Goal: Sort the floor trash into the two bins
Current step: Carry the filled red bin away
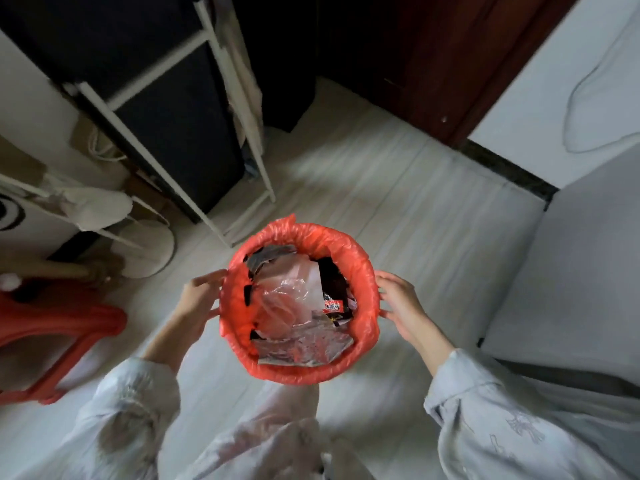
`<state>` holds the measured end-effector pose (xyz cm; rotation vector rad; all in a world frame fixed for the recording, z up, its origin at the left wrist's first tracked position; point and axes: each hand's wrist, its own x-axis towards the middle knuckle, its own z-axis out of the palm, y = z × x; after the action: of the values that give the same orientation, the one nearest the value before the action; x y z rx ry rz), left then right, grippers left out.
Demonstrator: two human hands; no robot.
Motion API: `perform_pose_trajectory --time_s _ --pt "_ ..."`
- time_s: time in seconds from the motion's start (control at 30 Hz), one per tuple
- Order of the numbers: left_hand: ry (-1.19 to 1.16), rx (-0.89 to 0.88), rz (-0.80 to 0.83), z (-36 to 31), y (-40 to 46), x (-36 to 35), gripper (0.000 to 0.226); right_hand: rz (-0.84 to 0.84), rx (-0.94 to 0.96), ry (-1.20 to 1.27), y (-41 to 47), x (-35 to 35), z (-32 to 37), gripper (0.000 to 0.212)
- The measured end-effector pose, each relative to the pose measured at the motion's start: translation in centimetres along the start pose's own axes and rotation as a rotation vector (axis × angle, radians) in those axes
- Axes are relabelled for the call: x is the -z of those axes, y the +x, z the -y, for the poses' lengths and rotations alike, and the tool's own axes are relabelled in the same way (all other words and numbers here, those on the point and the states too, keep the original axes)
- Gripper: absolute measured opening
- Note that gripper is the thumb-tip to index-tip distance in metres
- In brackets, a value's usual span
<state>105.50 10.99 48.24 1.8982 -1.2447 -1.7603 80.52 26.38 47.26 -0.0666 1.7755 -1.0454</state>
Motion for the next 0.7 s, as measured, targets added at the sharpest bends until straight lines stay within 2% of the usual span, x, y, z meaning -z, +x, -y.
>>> perform_pose_trajectory --time_s 0.13,0.2,0.3,0.47,0.63,0.7 --pt "0.057 -0.020 0.048 -5.3 4.5 -8.2 0.040 -0.074 -0.005 0.059 4.3 5.7 3.6 0.008" --pt "0.077 -0.020 0.078 -8.3 6.2 -12.7 0.035 -0.142 -0.015 0.097 5.9 8.4 5.5 0.003" --pt "0.103 -0.011 0.138 -12.1 7.8 -18.9 0.027 -0.262 -0.026 0.157 7.7 12.8 8.3 0.016" --pt "0.195 -0.060 0.232 -18.3 11.1 -29.2 0.029 -0.358 0.003 0.230 11.7 20.7 12.8 0.011" --pt "0.219 -0.084 0.234 -22.3 12.4 -38.8 0.025 -0.378 -0.041 0.251 16.9 27.8 15.6 0.015" --pt "0.240 -0.072 0.248 -23.7 13.0 -42.6 0.020 -0.372 -0.027 0.264 19.2 30.7 16.6 0.026"
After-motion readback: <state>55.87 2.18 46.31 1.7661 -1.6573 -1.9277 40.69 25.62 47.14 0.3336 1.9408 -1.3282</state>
